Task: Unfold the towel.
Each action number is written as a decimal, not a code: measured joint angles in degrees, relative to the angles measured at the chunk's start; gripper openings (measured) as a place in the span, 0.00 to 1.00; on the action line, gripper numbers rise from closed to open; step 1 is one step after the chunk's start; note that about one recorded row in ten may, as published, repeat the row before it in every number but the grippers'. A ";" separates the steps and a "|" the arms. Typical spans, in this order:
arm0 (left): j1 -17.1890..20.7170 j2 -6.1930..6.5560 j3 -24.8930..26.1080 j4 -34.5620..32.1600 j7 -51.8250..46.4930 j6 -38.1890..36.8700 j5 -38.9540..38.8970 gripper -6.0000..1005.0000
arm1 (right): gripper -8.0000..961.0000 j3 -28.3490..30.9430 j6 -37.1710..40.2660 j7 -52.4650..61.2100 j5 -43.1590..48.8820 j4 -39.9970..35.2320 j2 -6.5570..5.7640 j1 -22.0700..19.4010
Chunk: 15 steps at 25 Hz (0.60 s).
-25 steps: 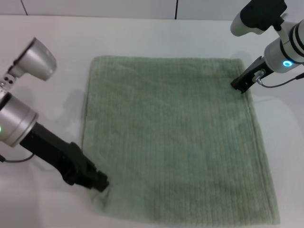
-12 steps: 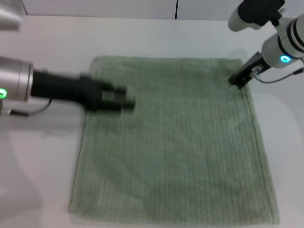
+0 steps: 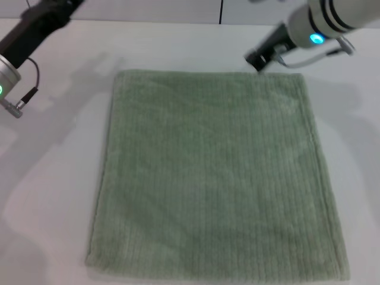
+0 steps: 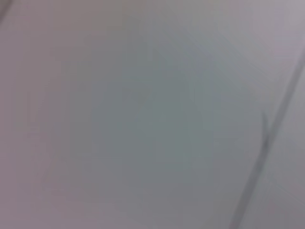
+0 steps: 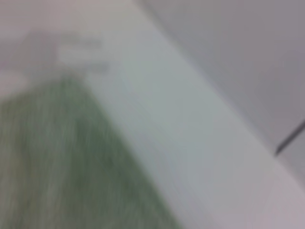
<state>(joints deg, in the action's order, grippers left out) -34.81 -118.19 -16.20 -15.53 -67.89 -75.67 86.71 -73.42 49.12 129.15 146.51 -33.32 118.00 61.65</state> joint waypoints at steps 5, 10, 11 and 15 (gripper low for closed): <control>-0.06 -0.09 3.54 5.40 9.78 3.98 -7.78 0.57 | 0.13 -6.32 -9.48 -0.74 -5.55 -7.61 1.80 -4.24; -0.15 -0.20 7.09 8.23 14.35 7.38 -11.34 0.57 | 0.14 -18.85 -28.79 -0.83 -18.16 -11.38 1.81 -10.42; -0.31 -0.19 7.65 8.78 15.28 8.55 -11.53 0.58 | 0.14 -21.60 -33.46 -0.79 -20.15 -11.66 1.82 -11.65; -0.82 -0.23 8.03 9.59 17.63 11.05 -11.60 0.58 | 0.14 -37.36 -58.46 1.25 -25.67 -11.08 1.82 -16.86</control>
<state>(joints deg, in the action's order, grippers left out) -35.63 -118.41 -8.18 -5.94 -50.27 -64.62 75.11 -110.78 -9.34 130.41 120.84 -44.40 119.82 44.79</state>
